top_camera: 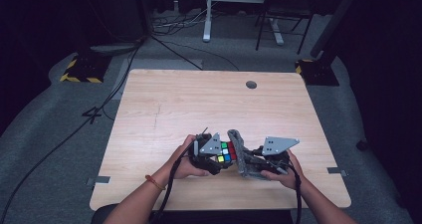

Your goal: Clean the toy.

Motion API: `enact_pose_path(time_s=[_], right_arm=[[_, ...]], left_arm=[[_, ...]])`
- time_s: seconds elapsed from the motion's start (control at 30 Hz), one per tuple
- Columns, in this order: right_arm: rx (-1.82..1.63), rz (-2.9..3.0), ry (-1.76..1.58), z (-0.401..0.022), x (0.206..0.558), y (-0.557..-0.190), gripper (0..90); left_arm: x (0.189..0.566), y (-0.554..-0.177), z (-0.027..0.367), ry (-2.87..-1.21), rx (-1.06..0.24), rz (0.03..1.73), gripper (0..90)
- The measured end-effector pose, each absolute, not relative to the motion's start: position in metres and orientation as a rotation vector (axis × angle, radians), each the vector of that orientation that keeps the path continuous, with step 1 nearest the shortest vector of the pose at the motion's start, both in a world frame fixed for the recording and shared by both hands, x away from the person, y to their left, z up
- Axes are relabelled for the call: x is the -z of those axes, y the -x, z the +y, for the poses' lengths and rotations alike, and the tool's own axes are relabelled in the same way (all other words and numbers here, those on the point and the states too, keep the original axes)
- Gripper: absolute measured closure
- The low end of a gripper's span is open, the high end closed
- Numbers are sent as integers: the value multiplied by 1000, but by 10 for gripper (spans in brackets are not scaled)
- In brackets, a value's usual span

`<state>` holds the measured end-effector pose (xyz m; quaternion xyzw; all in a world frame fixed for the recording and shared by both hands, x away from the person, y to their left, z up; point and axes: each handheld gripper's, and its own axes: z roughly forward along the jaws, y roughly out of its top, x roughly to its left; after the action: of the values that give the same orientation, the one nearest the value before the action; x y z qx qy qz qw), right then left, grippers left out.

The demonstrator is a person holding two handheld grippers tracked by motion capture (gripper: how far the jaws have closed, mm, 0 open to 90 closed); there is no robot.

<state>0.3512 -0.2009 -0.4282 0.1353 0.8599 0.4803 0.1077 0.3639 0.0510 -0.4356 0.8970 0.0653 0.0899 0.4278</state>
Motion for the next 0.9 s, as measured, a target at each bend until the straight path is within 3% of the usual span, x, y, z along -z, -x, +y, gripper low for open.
enact_pose_path(time_s=[0.47,0.9], right_arm=[[-1300,2582,-433,-193,444,-356,786],[-1370,2537,-382,-199,429,-349,784]], left_arm=[[430,-360,51,-2198,-236,180,332],[435,-364,51,-2236,-214,186,333]])
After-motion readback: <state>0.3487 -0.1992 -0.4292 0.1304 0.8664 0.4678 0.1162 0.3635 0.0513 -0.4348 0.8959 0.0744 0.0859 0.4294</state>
